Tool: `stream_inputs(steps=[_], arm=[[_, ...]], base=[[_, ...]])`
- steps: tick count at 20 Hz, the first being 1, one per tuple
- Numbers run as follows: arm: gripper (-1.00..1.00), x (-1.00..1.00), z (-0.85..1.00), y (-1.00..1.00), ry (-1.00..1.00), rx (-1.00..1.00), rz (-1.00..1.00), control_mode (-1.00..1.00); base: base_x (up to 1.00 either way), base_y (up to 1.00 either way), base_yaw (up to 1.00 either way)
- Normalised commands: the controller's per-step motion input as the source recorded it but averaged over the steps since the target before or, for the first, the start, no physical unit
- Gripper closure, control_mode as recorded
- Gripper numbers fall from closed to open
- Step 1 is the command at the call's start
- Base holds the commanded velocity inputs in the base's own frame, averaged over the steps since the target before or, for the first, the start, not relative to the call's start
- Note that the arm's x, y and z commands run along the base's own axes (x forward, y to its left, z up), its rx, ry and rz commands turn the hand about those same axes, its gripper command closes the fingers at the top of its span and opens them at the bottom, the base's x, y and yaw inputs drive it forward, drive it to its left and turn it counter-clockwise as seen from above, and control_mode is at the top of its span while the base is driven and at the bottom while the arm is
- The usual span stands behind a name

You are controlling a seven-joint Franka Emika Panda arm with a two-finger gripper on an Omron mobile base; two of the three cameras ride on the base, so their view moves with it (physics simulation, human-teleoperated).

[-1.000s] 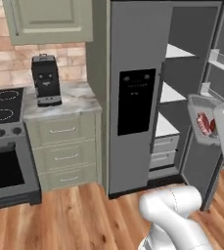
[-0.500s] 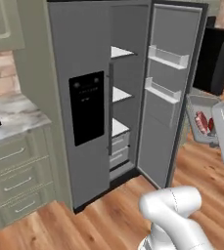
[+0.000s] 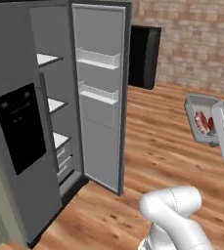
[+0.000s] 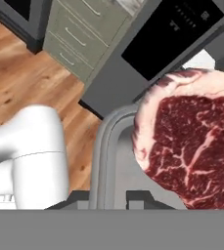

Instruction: Place the tupperware containing the steak and bell pepper meal in the microwave. Close the microwave door and press the start button to reheat the meal.

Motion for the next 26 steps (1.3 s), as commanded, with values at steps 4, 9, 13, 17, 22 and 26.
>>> stream_inputs(steps=[4, 9, 13, 17, 22, 26], arm=[[1.00, 0.00, 0.00, 0.00, 0.00, 0.00, 0.00, 1.00], [1.00, 0.00, 0.00, 0.00, 0.00, 0.00, 0.00, 1.00], [1.00, 0.00, 0.00, 0.00, 0.00, 0.00, 0.00, 1.00], [1.00, 0.00, 0.00, 0.00, 0.00, 0.00, 0.00, 1.00], [1.00, 0.00, 0.00, 0.00, 0.00, 0.00, 0.00, 1.00], [1.00, 0.00, 0.00, 0.00, 0.00, 0.00, 0.00, 1.00]], base=[[0.06, 0.00, -0.64], [0.76, -0.10, -0.41], [1.00, -0.04, -0.20], [1.00, -0.01, 0.02], [1.00, 0.00, 0.12], [1.00, -0.01, 0.33]])
